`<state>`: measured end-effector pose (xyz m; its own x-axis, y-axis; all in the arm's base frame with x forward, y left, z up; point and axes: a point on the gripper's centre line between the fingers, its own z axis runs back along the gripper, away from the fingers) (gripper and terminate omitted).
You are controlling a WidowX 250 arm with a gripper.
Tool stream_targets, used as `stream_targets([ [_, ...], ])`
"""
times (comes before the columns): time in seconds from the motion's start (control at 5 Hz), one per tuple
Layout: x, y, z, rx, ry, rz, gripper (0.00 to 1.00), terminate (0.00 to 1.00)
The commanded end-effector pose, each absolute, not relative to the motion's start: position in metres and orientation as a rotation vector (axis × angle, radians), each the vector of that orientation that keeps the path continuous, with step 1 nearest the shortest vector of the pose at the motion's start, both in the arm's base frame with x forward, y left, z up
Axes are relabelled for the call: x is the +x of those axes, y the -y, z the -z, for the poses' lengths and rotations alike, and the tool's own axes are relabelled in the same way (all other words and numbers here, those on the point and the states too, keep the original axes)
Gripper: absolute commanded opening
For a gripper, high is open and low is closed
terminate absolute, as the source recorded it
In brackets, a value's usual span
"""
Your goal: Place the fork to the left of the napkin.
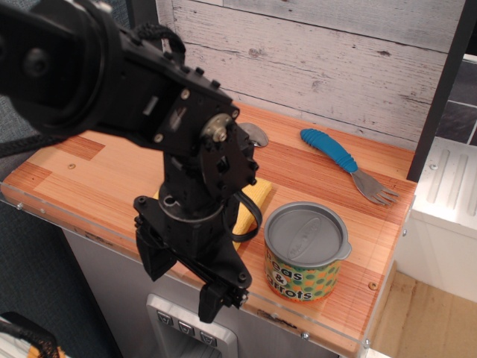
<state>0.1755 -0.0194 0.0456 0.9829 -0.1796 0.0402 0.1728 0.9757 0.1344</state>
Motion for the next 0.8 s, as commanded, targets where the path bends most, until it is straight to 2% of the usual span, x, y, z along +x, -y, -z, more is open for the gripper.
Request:
stream_targets([
  [0.0,0.175,0.019,-0.046,0.131,0.052,0.178,1.00,0.00],
  [0.4,0.182,0.001,-0.083,0.086,0.042,0.039,1.00,0.00],
  [0.6,0.196,-0.001,-0.099,0.098,0.044,-0.051,1.00,0.00],
])
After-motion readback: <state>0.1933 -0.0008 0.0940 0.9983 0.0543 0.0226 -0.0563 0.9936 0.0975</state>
